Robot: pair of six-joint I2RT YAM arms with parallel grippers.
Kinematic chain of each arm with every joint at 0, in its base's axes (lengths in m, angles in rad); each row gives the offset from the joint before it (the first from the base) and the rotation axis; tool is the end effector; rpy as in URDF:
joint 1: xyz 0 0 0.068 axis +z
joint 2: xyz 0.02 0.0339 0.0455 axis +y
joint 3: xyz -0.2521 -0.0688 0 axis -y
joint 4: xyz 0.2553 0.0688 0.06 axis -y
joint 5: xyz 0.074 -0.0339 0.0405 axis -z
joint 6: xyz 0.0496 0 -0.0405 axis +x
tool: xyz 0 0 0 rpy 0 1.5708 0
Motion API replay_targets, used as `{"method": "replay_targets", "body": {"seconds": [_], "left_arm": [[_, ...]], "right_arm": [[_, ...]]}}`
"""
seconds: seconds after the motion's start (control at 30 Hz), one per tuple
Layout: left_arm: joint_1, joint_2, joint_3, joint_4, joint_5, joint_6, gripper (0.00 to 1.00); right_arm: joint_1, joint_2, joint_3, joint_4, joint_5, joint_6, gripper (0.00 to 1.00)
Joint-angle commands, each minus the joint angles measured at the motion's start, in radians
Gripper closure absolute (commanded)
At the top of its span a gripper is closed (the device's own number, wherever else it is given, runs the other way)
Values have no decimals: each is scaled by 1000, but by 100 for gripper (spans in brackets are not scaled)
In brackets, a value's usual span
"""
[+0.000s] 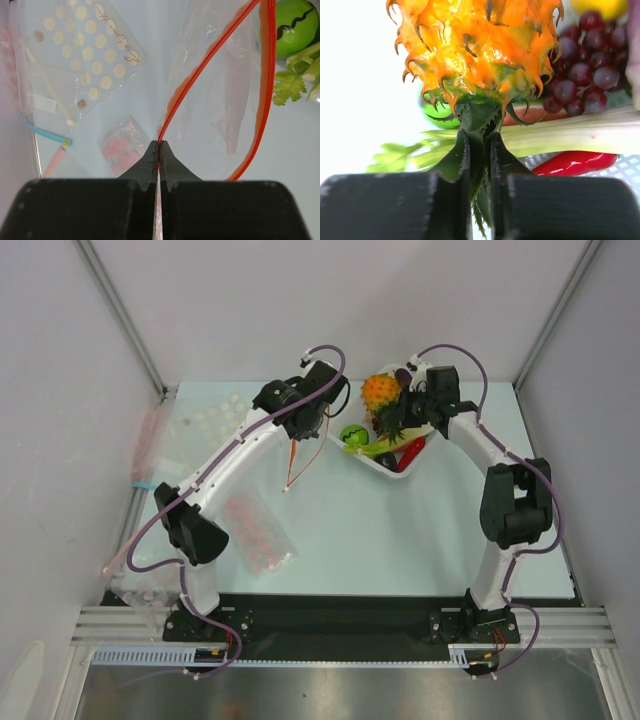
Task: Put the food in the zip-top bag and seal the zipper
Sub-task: Pick up the fake fruit from the bin, then place the fake fruit in the zipper food storage bag.
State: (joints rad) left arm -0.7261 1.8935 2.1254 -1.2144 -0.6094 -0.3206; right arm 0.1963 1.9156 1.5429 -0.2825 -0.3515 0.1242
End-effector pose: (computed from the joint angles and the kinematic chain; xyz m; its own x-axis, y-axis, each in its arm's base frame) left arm 0.3167 -0.2432 0.3743 -0.6871 0.2645 -0.6767 0.0952 0.9561 0.2770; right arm 0.4483 0.1066 0.2402 -0.6489 -0.0105 -0.7608 -0.3734 0.8756 0.3064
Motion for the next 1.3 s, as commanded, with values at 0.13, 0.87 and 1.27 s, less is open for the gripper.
{"method": "replay_targets", "body": {"seconds": [0.13,0.87,1.27], "left_arm": [[-18,36,93,-17,-21,6,100],[-62,42,53,41,120,-57,100],[-68,7,30,105,243,-95,100]], "right_arm": [[-3,-213,-38,17,-86,18,100],[84,-814,-383,-147,-291,146,100],[110,-836,-484,-92,-345,226,100]]}}
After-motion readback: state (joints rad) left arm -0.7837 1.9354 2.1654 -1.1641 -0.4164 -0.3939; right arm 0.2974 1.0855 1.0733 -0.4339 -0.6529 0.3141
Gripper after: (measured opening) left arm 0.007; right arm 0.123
